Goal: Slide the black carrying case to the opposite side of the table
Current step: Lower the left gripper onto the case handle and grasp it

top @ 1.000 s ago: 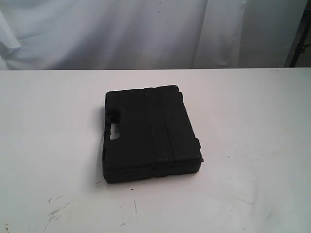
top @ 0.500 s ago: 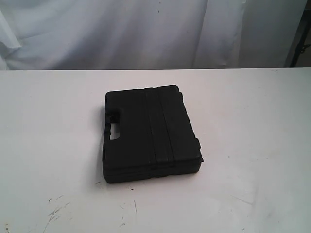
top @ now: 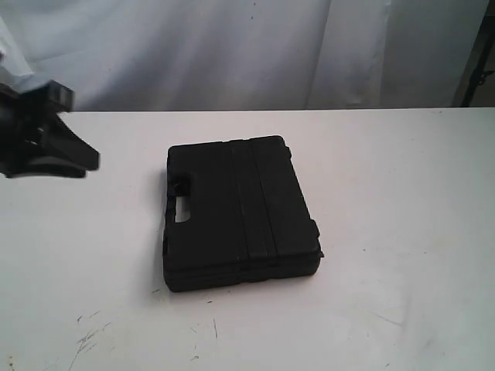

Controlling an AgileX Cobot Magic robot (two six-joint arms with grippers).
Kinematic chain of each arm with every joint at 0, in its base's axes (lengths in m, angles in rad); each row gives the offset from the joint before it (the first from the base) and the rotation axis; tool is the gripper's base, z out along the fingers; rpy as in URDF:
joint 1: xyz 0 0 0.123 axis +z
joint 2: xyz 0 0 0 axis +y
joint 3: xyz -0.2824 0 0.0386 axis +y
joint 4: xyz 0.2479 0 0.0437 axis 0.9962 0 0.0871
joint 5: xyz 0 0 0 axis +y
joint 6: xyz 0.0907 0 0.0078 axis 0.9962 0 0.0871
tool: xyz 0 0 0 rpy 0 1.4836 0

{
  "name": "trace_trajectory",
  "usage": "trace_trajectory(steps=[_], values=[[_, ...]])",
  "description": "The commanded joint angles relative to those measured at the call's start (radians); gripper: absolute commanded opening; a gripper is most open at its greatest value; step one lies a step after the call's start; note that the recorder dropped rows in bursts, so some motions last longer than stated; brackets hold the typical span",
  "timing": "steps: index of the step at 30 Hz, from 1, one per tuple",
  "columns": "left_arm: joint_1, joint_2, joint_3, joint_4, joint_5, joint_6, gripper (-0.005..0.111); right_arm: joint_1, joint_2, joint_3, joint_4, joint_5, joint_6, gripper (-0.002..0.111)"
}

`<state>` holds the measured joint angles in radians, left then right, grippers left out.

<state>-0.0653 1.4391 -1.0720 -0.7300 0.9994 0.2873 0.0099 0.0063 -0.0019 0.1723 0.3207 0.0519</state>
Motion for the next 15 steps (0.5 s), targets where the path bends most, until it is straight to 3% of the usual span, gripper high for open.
trace_trajectory(steps=[1, 4, 10, 15], values=[[-0.081, 0.195, -0.056, 0.001, -0.008, 0.04, 0.022, -0.01, -0.006, 0.002, 0.003, 0.0, 0.0, 0.0], [-0.126, 0.301, -0.142, 0.087, -0.001, 0.008, 0.022, -0.01, -0.006, 0.002, 0.003, 0.0, 0.0, 0.0], [-0.194, 0.449, -0.359, 0.437, 0.01, -0.21, 0.022, -0.01, -0.006, 0.002, 0.003, 0.0, 0.0, 0.0], [-0.203, 0.536, -0.444, 0.431, -0.01, -0.239, 0.022, -0.01, -0.006, 0.002, 0.003, 0.0, 0.0, 0.0]])
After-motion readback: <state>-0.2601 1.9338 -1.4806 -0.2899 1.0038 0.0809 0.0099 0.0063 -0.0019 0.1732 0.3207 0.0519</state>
